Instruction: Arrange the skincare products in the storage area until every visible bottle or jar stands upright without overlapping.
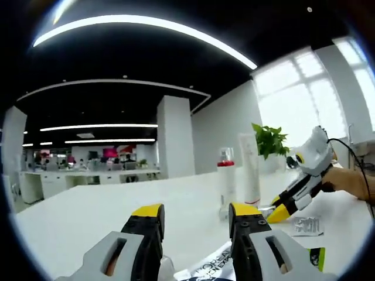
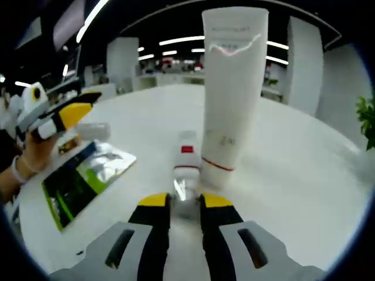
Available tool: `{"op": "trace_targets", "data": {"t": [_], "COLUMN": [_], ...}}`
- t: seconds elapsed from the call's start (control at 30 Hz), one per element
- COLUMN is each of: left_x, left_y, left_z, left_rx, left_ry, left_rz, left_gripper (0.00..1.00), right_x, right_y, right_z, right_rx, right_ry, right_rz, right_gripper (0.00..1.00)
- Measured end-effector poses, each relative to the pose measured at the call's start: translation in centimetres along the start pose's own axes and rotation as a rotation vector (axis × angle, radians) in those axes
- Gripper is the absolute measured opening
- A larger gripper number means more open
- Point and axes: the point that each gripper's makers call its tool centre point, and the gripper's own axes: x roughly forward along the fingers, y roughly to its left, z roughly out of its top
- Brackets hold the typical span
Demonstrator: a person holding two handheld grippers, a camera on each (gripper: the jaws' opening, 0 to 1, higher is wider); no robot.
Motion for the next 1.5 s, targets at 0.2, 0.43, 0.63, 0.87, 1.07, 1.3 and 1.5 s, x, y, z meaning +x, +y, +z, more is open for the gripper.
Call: {"op": "trace_targets", "data": {"t": [0.2, 0.43, 0.63, 0.87, 1.07, 1.3, 1.5], "left_x": [0.0, 0.2, 0.2, 0.2, 0.2, 0.2, 0.3], "left_y": [0.1, 0.1, 0.7, 0.7, 0.5, 0.2, 0.0], "left_z": [0.0, -0.1, 0.0, 0.0, -0.1, -0.4, -0.6], "left_rx": [-0.007, 0.001, -0.017, -0.037, -0.025, -0.010, -0.006], "left_ry": [-0.001, 0.001, -0.004, -0.006, -0.002, 0.012, 0.022], "left_rz": [0.004, 0.005, 0.014, 0.008, 0.006, -0.002, -0.007], "left_gripper": [0.45, 0.45, 0.45, 0.45, 0.45, 0.45, 0.45], "right_x": [-0.7, -2.2, -2.9, -2.8, -1.9, -2.2, -1.7], "right_y": [0.2, 1.5, 3.2, 3.2, 3.5, 4.0, 4.0], "right_z": [1.1, 5.1, 9.1, 12.6, 13.1, 13.6, 13.5], "right_rx": [-0.009, -0.088, -0.105, -0.060, 0.081, 0.071, 0.011], "right_ry": [-0.040, -0.213, -0.337, -0.436, -0.509, -0.563, -0.582], "right_rz": [-0.019, -0.055, -0.084, -0.098, -0.007, 0.021, 0.000], "right_gripper": [0.18, 0.18, 0.18, 0.18, 0.18, 0.18, 0.18]}}
